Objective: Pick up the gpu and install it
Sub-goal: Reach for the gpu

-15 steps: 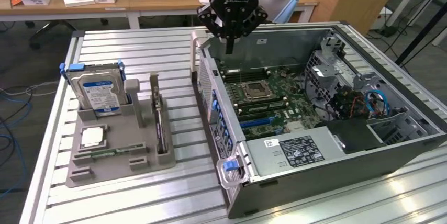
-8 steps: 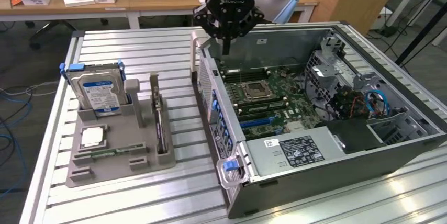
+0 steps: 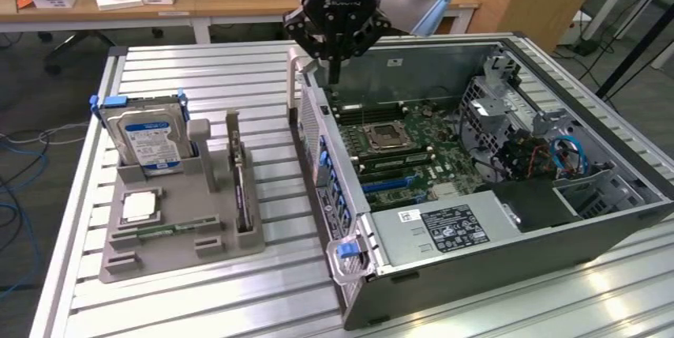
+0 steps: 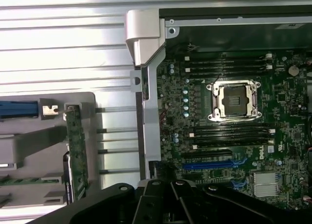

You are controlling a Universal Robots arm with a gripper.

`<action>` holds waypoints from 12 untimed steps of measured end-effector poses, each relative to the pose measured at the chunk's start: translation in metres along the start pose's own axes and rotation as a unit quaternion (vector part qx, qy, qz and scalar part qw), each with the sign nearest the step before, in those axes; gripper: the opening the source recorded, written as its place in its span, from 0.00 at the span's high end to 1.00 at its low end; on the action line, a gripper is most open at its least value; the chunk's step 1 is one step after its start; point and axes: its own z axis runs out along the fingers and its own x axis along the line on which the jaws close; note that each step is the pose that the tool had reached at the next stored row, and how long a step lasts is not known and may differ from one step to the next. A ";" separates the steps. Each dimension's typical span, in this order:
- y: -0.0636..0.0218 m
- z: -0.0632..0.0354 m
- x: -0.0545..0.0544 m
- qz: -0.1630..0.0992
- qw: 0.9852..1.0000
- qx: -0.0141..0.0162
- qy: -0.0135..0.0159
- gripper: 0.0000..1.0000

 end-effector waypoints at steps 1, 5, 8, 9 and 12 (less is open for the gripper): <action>-0.0001 0.0001 0.001 0.000 1.000 0.000 0.000 0.89; -0.0004 0.0005 0.005 0.000 1.000 0.000 0.000 0.89; -0.0007 0.0008 0.009 0.000 1.000 0.000 0.000 0.89; -0.0008 0.0009 0.010 0.000 1.000 0.000 0.000 0.89; -0.0011 0.0013 0.014 0.000 1.000 0.000 0.000 0.89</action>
